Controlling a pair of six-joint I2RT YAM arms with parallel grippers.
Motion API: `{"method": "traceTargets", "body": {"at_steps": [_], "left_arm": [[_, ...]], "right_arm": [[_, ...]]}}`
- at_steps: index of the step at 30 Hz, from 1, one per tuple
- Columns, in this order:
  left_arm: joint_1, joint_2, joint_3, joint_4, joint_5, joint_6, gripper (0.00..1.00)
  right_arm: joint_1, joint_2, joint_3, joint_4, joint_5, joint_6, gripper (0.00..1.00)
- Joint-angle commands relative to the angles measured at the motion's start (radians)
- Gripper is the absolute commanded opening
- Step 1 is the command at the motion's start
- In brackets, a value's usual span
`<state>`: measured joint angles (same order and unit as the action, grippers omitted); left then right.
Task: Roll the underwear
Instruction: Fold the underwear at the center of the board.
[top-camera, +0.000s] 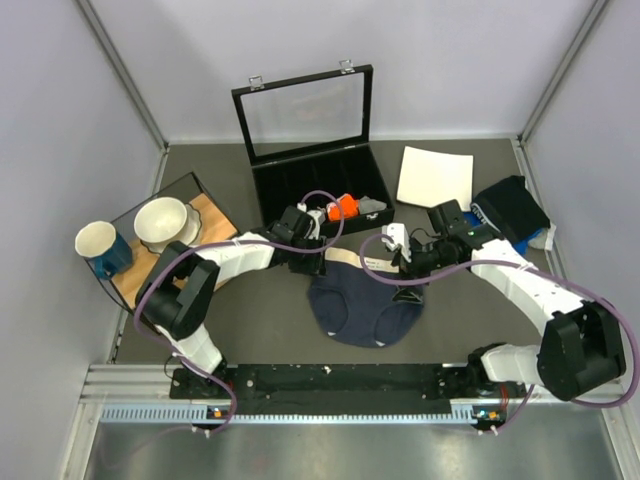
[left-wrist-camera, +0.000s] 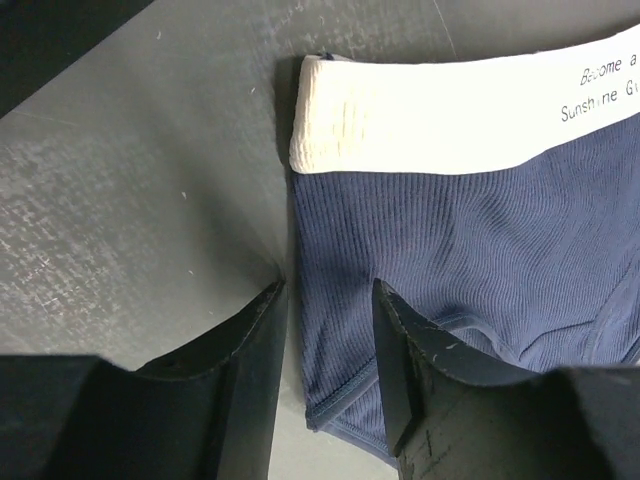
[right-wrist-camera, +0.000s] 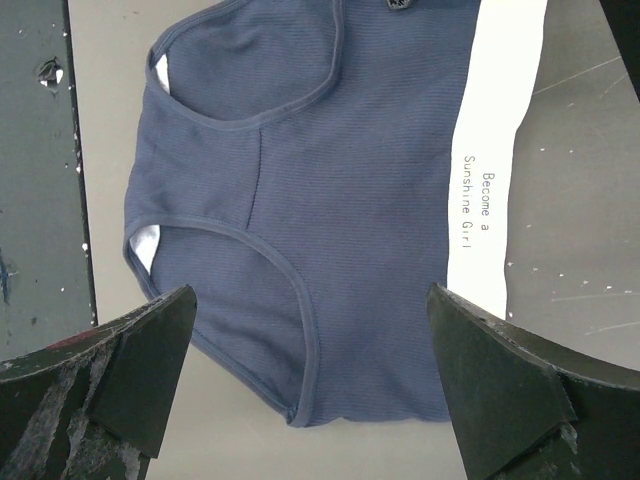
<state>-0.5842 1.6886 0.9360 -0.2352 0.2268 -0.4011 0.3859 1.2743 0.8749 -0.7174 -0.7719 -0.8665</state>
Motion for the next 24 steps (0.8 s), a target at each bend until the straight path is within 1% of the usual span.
{"method": "traceTargets", "body": {"at_steps": [1, 2, 4, 5, 6, 8, 16, 24], "left_arm": [[-0.003, 0.016, 0.032, -0.047, -0.035, 0.03, 0.45], [-0.003, 0.017, 0.032, -0.047, -0.021, 0.033, 0.38], [-0.003, 0.022, 0.032, -0.049, -0.009, 0.034, 0.29], [-0.003, 0.022, 0.032, -0.047, 0.002, 0.035, 0.21], [-0.003, 0.019, 0.032, -0.047, 0.002, 0.033, 0.16], [-0.003, 0.008, 0.034, -0.047, 0.005, 0.03, 0.11], [-0.009, -0.093, 0.046, -0.064, 0.032, 0.021, 0.04], [-0.065, -0.136, 0.076, -0.084, 0.071, -0.018, 0.01]], "right_arm": [[0.008, -0.038, -0.007, 0.024, -0.024, 0.007, 0.99], [0.008, -0.039, -0.007, 0.022, -0.023, 0.006, 0.99], [0.007, -0.041, -0.008, 0.024, -0.02, 0.004, 0.99], [0.008, -0.041, -0.01, 0.024, -0.018, 0.004, 0.99], [0.007, -0.041, -0.01, 0.024, -0.018, 0.003, 0.99], [0.005, -0.043, -0.011, 0.024, -0.015, 0.003, 0.99], [-0.004, -0.052, -0.013, 0.024, -0.017, 0.003, 0.99], [-0.022, -0.076, -0.014, 0.024, -0.026, 0.004, 0.99]]}}
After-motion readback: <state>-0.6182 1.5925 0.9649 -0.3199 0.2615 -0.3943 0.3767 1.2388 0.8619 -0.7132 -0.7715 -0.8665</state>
